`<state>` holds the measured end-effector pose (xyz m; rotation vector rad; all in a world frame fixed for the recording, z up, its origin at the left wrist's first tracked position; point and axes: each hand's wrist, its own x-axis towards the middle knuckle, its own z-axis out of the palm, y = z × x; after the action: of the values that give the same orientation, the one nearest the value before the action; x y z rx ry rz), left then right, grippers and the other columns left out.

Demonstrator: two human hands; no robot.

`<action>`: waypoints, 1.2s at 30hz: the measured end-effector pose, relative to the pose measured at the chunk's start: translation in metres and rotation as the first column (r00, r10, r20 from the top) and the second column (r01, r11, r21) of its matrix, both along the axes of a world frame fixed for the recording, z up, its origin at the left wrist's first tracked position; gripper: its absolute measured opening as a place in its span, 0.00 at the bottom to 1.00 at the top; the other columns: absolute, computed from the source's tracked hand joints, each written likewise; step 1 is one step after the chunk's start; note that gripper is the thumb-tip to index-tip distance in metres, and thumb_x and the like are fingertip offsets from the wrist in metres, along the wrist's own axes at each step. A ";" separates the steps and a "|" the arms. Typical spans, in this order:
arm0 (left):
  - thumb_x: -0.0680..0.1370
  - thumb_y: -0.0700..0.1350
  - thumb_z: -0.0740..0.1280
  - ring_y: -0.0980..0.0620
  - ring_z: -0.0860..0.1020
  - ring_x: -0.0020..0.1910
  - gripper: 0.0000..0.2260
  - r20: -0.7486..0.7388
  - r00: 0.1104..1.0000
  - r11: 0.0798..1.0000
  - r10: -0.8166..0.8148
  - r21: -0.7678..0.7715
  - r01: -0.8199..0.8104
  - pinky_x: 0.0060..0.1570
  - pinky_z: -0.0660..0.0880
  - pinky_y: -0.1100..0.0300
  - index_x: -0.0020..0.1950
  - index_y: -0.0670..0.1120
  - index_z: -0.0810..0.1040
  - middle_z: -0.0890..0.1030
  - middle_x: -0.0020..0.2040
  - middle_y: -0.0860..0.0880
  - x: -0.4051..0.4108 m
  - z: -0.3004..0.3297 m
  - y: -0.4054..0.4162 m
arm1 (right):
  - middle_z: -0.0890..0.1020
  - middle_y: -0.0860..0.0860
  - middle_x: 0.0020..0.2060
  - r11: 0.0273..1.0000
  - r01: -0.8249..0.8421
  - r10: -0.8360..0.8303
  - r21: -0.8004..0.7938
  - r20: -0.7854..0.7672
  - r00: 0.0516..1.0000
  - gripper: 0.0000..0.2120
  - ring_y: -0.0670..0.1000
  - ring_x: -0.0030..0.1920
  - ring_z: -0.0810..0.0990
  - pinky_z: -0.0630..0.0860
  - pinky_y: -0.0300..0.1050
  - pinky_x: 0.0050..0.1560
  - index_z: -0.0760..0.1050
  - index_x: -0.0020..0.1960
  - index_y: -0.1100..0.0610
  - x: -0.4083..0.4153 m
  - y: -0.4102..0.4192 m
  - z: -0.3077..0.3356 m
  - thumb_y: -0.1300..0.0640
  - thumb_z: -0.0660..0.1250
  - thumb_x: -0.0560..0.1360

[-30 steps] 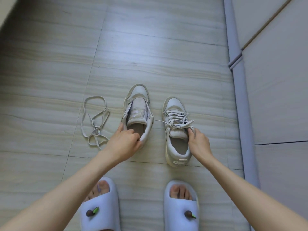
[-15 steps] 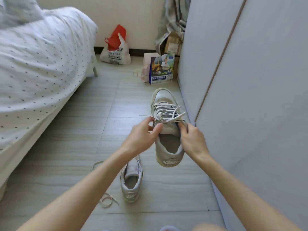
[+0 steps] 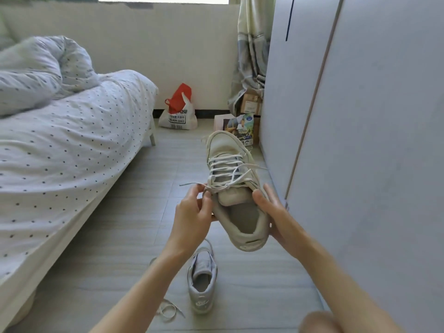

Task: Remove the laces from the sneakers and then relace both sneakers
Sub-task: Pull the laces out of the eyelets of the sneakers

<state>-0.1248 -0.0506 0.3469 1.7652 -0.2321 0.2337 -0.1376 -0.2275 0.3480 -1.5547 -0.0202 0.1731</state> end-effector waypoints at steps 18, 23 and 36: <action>0.78 0.44 0.65 0.50 0.83 0.47 0.07 -0.200 0.979 0.884 -0.052 -0.465 -0.048 0.47 0.80 0.59 0.45 0.42 0.81 0.84 0.43 0.46 0.006 0.017 0.001 | 0.79 0.31 0.48 0.957 0.266 -0.282 0.118 0.159 0.946 0.22 0.33 0.49 0.78 0.75 0.28 0.41 0.70 0.53 0.33 0.010 0.003 -0.021 0.37 0.70 0.60; 0.81 0.41 0.58 0.47 0.83 0.42 0.09 -0.205 0.973 0.729 -0.110 -0.681 -0.061 0.43 0.81 0.58 0.45 0.40 0.75 0.84 0.38 0.44 0.009 0.018 0.000 | 0.77 0.34 0.52 0.958 0.281 -0.287 0.056 0.171 0.943 0.27 0.36 0.53 0.77 0.76 0.31 0.44 0.67 0.57 0.34 0.019 -0.006 -0.028 0.37 0.70 0.59; 0.80 0.41 0.61 0.54 0.73 0.31 0.07 -0.159 0.955 0.965 0.252 0.118 -0.235 0.35 0.73 0.56 0.44 0.45 0.76 0.76 0.32 0.50 0.017 0.002 0.014 | 0.76 0.48 0.62 0.931 0.360 -0.355 -0.056 0.087 0.931 0.48 0.50 0.62 0.75 0.72 0.53 0.65 0.67 0.69 0.45 0.027 -0.026 -0.049 0.31 0.72 0.52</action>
<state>-0.1077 -0.0367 0.3486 1.9002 0.1025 0.2478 -0.1107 -0.2537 0.2993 -1.6077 0.2122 -0.1763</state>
